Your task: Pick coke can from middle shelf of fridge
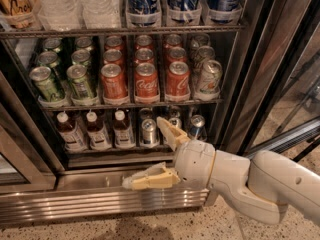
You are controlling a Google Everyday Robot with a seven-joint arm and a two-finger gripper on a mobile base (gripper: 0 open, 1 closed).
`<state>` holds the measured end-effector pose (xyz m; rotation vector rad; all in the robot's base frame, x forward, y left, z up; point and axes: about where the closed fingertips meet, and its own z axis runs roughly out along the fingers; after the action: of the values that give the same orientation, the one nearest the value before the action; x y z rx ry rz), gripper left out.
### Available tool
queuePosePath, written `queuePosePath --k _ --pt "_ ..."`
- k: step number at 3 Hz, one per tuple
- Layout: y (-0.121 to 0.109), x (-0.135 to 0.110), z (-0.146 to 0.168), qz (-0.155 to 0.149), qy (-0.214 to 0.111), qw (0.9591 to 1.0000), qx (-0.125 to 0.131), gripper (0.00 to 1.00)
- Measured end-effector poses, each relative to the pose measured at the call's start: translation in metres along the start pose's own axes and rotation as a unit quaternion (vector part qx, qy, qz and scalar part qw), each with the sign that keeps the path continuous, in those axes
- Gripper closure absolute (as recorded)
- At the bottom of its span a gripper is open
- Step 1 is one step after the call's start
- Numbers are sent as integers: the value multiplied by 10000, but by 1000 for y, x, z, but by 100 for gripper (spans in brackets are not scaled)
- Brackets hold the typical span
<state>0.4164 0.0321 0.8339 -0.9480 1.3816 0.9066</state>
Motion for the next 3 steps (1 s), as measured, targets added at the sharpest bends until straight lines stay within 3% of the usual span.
queuePosePath --k 1,2,3 --pt "-17 -3 0 -28 24 9990 443 0" --pt "-17 -3 0 -28 23 9990 443 0" --pt "-30 -4 -5 -41 -146 9975 693 0"
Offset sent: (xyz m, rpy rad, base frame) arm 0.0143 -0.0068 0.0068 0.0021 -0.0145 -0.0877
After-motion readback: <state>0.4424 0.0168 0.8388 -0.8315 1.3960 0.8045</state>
